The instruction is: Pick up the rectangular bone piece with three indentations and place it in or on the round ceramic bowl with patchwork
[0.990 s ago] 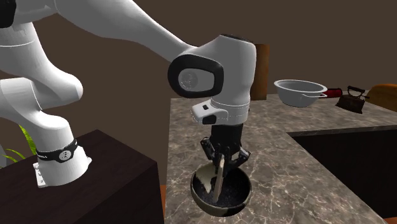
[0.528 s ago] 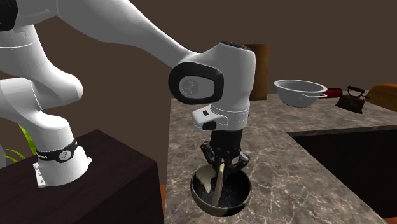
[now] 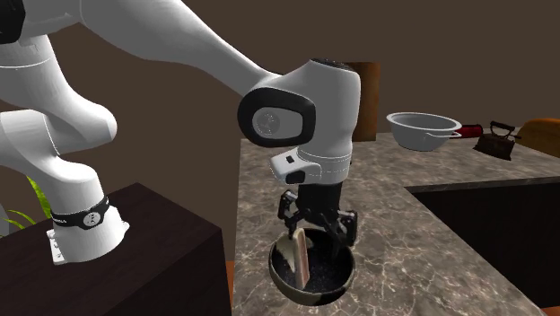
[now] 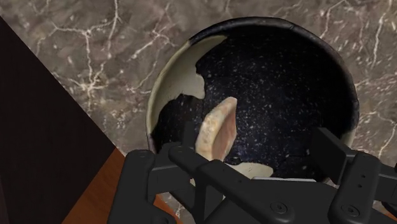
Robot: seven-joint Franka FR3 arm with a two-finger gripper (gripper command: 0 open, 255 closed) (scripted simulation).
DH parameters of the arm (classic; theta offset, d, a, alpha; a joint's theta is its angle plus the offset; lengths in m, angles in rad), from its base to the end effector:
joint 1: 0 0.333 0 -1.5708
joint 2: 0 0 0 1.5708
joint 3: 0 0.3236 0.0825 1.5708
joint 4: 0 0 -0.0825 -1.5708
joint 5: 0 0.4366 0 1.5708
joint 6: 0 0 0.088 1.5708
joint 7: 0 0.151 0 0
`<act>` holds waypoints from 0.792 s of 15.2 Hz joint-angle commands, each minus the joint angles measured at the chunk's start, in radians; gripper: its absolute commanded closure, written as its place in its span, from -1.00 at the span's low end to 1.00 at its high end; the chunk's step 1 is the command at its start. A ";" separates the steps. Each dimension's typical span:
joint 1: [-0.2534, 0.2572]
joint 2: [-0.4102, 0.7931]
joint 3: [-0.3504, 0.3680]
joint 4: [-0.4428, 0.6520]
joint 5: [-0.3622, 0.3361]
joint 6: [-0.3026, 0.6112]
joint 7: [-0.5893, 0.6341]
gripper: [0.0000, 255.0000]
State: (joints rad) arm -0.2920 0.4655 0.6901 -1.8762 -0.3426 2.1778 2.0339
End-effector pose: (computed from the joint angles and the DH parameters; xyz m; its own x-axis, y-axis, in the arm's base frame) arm 0.6269 0.2263 0.2399 0.0922 -0.9957 -0.0002 -0.9950 -0.0921 0.0394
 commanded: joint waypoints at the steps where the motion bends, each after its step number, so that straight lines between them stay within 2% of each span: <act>1: -0.007 -0.018 0.010 0.011 0.015 -0.026 -0.010 -1.00; 4: -0.023 -0.064 0.033 0.049 0.055 -0.100 -0.035 -1.00; 12: -0.022 -0.064 0.033 0.049 0.055 -0.100 -0.035 -1.00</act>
